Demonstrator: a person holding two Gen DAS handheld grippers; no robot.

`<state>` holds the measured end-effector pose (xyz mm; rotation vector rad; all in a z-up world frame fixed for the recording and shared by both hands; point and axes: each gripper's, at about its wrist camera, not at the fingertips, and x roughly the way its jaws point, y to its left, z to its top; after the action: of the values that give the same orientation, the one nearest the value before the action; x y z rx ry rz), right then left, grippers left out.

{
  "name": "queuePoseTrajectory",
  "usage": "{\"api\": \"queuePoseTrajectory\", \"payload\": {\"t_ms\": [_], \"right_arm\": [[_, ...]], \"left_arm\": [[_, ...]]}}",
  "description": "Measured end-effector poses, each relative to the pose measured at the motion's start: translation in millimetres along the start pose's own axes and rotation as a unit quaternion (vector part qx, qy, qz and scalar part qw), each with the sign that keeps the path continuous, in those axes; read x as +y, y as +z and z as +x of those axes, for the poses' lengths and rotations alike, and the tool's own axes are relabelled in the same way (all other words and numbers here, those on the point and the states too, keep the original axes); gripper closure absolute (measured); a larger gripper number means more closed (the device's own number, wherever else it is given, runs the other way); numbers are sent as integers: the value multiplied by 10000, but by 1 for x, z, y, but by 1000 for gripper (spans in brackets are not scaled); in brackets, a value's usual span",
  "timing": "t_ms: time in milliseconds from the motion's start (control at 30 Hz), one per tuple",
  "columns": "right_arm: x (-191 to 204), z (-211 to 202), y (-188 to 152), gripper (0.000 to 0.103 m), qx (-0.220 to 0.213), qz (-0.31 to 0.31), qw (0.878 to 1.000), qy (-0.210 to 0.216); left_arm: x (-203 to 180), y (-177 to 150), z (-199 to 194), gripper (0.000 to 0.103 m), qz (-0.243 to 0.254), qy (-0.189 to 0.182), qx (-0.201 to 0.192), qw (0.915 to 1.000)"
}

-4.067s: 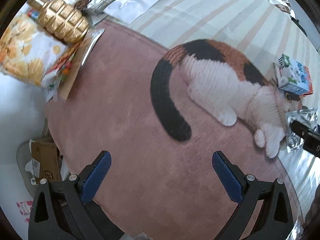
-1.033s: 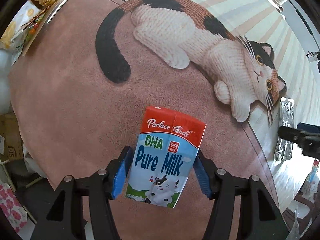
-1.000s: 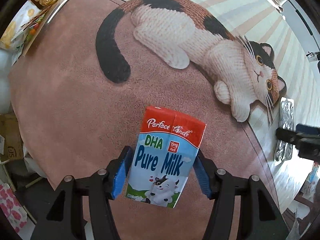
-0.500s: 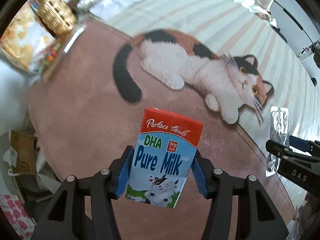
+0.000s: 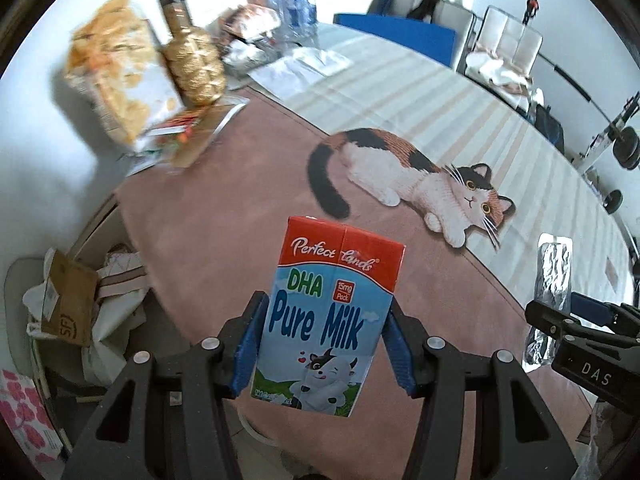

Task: Collect trash
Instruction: 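Carry the milk carton and blister pack over the trash bin and open both tools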

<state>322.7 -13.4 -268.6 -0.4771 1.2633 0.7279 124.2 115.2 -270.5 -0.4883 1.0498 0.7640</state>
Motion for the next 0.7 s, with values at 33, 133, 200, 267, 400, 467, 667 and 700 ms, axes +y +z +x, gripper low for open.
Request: {"api": "queuePoseTrajectory", "payload": {"t_ms": [33, 133, 200, 267, 400, 467, 667, 700], "right_arm": [[13, -2, -13, 37, -48, -23, 10000, 20], [59, -8, -58, 37, -174, -70, 9997, 122], [82, -19, -82, 37, -257, -112, 9994, 223], [101, -24, -106, 37, -294, -170, 9990, 297], [142, -30, -161, 37, -205, -287, 9980, 518], [162, -23, -187, 37, -54, -372, 9973, 635], [222, 28, -261, 37, 467, -760, 9931, 761], [229, 39, -270, 37, 547, -815, 9923, 752]], "left_arm": [[6, -7, -8, 51, -41, -38, -36, 10000], [31, -33, -30, 51, -198, -149, -121, 9996], [52, -58, -45, 51, -323, -199, -160, 9992], [73, -83, -55, 51, -457, -226, -146, 9986], [111, -132, -63, 51, -749, -212, 16, 9970], [132, -159, -61, 51, -931, -195, 173, 9953], [181, -228, -14, 51, -1454, -125, 839, 9857], [188, -239, -3, 51, -1556, -154, 949, 9831]]}}
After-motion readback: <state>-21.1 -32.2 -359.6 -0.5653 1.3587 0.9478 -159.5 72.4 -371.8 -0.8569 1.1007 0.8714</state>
